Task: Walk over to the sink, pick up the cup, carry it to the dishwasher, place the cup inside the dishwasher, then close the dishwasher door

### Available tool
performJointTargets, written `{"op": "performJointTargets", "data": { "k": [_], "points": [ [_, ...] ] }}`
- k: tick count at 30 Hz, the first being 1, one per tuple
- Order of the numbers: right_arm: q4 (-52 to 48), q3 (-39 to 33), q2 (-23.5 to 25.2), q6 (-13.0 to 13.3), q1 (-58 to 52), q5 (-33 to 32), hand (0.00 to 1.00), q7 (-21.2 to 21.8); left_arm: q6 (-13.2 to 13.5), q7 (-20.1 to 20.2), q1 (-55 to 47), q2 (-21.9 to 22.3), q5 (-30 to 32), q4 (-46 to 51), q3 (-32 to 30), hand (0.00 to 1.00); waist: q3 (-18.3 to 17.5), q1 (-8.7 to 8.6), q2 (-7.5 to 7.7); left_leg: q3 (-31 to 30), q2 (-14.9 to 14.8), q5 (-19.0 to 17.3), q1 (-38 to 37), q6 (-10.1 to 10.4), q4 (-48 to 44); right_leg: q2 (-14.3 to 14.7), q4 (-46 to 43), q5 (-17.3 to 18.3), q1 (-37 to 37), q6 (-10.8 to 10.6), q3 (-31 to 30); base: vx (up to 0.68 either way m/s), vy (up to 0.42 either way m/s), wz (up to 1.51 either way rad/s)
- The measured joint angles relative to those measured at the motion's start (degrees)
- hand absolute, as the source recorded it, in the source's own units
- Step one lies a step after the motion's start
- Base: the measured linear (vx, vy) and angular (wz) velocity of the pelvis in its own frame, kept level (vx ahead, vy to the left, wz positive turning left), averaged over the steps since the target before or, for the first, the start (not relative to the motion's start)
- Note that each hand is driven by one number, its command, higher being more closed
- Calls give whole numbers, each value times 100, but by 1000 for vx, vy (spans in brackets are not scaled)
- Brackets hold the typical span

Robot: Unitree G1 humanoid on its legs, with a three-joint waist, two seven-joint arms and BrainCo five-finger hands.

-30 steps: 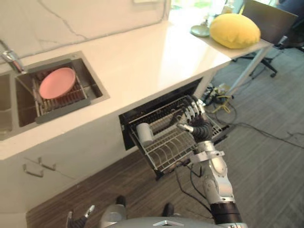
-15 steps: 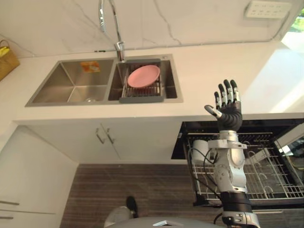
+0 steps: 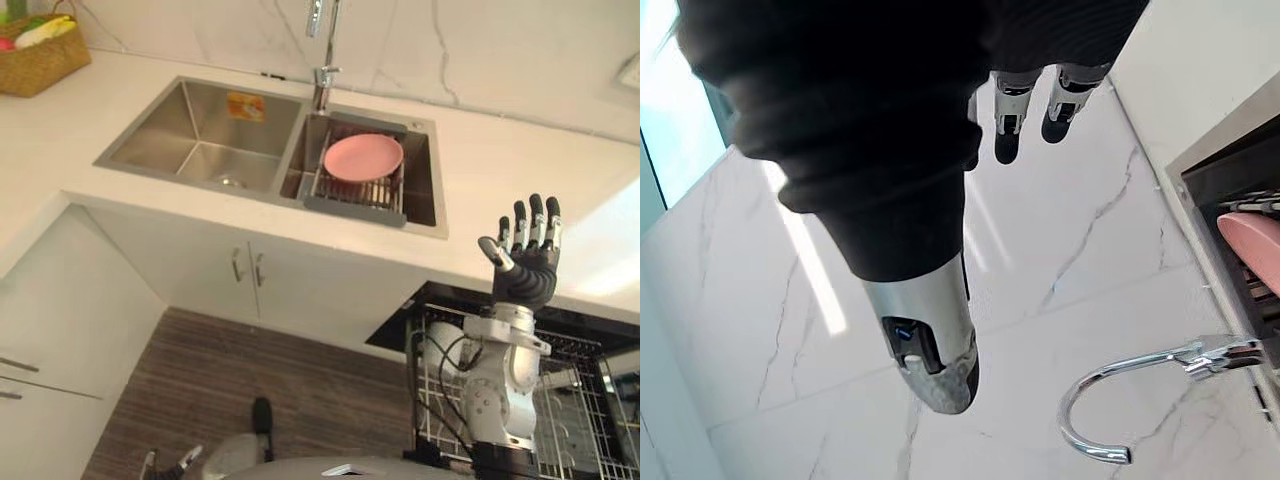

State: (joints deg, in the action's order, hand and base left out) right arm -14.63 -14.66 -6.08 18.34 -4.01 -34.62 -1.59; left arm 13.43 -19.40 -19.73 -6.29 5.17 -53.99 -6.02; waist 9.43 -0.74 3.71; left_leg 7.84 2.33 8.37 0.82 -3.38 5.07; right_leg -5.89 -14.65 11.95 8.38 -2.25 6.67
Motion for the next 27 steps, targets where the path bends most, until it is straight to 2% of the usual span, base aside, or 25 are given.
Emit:
{"op": "performJointTargets", "data": {
  "k": [4,10,13,14,15,16,17,18,19,20,21,23,25,26,27],
  "points": [
    [2,-220,-63,-6,-85,-113,0,1,11,126,134,-56,-1,-90,9,0,11,-123,-32,60,-47,-31,-23,47,4,21,-2,-44,-11,-22,-93,-7,-36,-12],
    [2,-224,-53,-8,-296,-95,0,-35,10,266,238,-42,46,-117,190,0,7,-154,-199,296,-119,-37,-116,60,7,43,159,-39,75,-43,-295,-67,-44,-20],
    [-4,-225,-42,-19,-381,75,0,-43,1,309,238,-52,6,-124,209,0,9,-155,-190,372,-81,-4,-65,113,7,15,475,102,154,-190,-291,-149,-67,-12],
    [-1,-243,-36,-99,-391,147,0,-56,-35,347,260,-45,2,-168,216,0,23,-220,-163,486,-67,-79,-15,208,4,-46,568,134,110,-109,-273,-144,13,1],
    [12,-274,9,-143,-441,143,0,-95,-73,362,307,-85,-5,-236,210,0,-26,-269,-77,618,-131,-361,217,53,-754,-147,531,113,8,-108,-262,-122,12,2],
    [-5,-305,12,-157,-483,137,0,-98,-87,359,330,-90,-6,-252,208,0,-40,-254,-95,643,-217,-574,406,0,-1507,-148,498,112,-20,-106,-267,-59,13,-1],
    [-9,-372,9,-181,-518,118,0,-96,-96,357,304,-81,-8,-322,211,0,-56,-268,-196,637,-415,-1144,640,109,-2329,-58,446,114,-55,-106,-268,-64,-26,-10],
    [-7,-433,-36,-218,-519,67,0,-89,-98,352,217,-22,-45,-337,212,0,-40,-273,-436,612,-735,-1662,799,172,-2826,172,321,150,-93,-116,-291,-92,-11,-24],
    [-33,-377,-2,-271,-585,-7,0,-67,-103,345,167,5,-64,-341,160,0,-77,-256,-462,645,-803,-1717,831,200,-2942,230,161,237,-186,-33,-390,-85,16,-25],
    [-104,-304,-2,-295,-646,-18,0,5,-99,338,156,53,-77,-337,143,0,-78,-256,-443,651,-815,-1711,874,222,-3014,212,152,239,-213,-27,-439,-56,33,-11],
    [-307,-232,3,-341,-732,-59,0,64,-91,337,162,96,-132,-312,75,0,-37,-269,-443,668,-904,-1678,1145,301,-3459,236,120,241,-252,-31,-409,-61,39,10],
    [-525,-233,45,-401,-771,-137,0,227,-79,340,156,246,-191,-285,-100,0,100,-256,-453,696,-1068,-1498,1465,600,-4193,237,96,245,-159,-36,-412,-81,45,17],
    [-638,-243,111,-419,-767,-162,0,296,-89,343,100,302,-173,-281,-225,0,214,-223,-345,702,-945,-1384,1391,922,-4181,118,222,243,66,-27,-454,-51,82,19],
    [-698,-233,113,-417,-736,-163,0,330,-92,343,89,366,-163,-285,-287,0,254,-181,-418,555,-941,-1800,1355,833,-4168,53,238,268,144,-72,-478,-30,82,6],
    [-687,-229,113,-417,-734,-161,0,351,-95,343,54,379,-161,-287,-288,0,270,-177,-445,400,-935,-1885,1322,829,-4062,30,231,291,153,-111,-514,-27,143,-13]
  ]
}}
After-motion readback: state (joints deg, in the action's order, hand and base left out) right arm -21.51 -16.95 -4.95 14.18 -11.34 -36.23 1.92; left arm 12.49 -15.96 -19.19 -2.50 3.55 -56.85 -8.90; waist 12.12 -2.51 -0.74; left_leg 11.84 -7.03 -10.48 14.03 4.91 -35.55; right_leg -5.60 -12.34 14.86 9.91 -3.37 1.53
